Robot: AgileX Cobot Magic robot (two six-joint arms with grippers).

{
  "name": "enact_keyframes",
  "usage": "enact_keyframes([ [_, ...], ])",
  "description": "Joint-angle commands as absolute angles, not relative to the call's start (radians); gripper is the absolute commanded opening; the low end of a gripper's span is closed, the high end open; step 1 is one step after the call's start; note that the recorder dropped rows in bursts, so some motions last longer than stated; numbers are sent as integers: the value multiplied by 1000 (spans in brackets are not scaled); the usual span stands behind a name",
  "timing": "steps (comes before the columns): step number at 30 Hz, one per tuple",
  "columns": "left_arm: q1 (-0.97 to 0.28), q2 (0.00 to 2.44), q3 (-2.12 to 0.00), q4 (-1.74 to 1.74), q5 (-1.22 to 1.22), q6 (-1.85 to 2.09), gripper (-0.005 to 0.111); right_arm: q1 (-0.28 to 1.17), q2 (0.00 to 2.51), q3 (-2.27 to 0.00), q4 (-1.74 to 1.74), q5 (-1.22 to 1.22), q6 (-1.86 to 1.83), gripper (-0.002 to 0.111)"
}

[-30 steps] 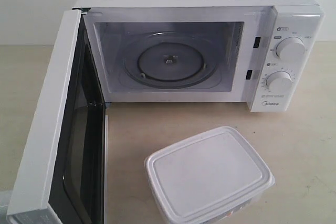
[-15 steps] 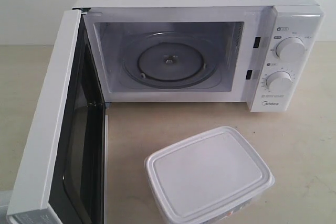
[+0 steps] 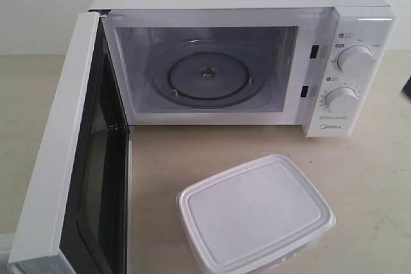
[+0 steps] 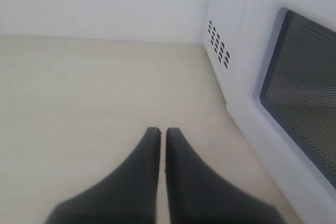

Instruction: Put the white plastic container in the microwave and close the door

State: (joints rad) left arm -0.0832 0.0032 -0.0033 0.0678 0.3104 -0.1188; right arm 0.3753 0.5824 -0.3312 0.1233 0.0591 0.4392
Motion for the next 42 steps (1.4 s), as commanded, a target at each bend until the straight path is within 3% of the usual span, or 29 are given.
enact_keyframes([
  [1, -90, 0, 0, 64, 307, -117, 4, 591, 583, -203, 130, -27, 725, 0],
  [6, -90, 0, 0, 64, 307, -117, 4, 785, 583, -108, 135, -114, 935, 0],
  [11, -90, 0, 0, 64, 307, -117, 4, 834, 645, -66, 179, -123, 996, 1],
  [14, -90, 0, 0, 64, 307, -117, 4, 837, 712, -56, 179, -135, 1081, 13],
  [19, -90, 0, 0, 64, 307, -117, 4, 837, 817, -56, 170, -152, 1193, 43],
  [21, -90, 0, 0, 64, 307, -117, 4, 837, 853, -56, 167, -182, 1223, 48],
  [30, -90, 0, 0, 64, 307, -117, 4, 837, 1074, -47, -110, -428, 1595, 47],
  [42, -90, 0, 0, 64, 307, -117, 4, 837, 1275, -47, -33, -563, 1558, 47],
])
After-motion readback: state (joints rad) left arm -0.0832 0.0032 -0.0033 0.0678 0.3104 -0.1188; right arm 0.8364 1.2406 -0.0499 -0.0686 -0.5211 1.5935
